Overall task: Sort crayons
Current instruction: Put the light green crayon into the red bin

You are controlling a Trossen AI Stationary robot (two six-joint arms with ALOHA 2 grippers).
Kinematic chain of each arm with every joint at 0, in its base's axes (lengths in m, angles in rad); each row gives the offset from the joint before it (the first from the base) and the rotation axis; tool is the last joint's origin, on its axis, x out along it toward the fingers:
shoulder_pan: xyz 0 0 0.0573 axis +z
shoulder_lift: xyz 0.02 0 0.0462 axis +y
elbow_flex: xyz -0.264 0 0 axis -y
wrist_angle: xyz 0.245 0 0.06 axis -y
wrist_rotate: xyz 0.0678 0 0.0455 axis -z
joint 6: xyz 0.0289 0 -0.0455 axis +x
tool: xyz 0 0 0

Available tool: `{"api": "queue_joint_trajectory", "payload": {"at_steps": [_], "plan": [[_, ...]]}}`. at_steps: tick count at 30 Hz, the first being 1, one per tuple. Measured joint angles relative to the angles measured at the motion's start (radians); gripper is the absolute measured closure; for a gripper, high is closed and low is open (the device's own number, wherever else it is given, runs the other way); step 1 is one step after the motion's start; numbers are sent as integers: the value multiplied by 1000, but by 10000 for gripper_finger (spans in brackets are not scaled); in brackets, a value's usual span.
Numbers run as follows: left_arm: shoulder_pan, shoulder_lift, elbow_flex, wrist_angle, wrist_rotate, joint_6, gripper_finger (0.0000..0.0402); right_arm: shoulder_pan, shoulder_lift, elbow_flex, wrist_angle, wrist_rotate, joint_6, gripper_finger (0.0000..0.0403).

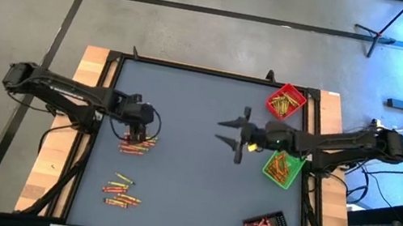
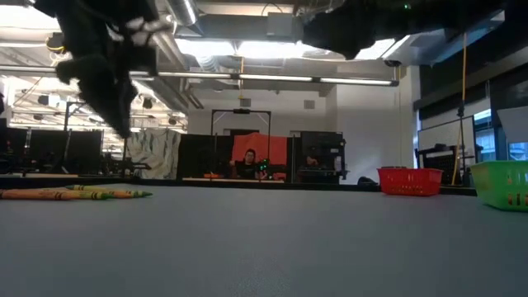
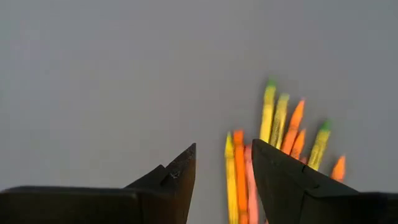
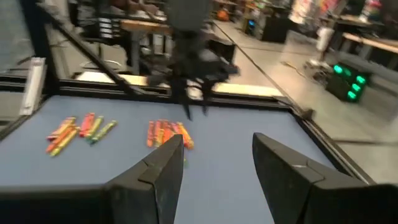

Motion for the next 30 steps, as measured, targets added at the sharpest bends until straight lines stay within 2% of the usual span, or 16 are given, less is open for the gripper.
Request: {"api": "queue_joint_trajectory", "payload": {"at_steps": [5,11,19,30], "plan": [[53,95,0,-56,63,-1,263,24,56,-1,84,-3,-66,213],[81,209,0,-54,135,14,263,22,56,-1,67,-9,-61,213],[109,301,0,-49,126,34,263,22,56,-1,61,-10,-59,213],[132,353,0,-22,133,70,263,22,56,-1,53,-11,-58,213]]}}
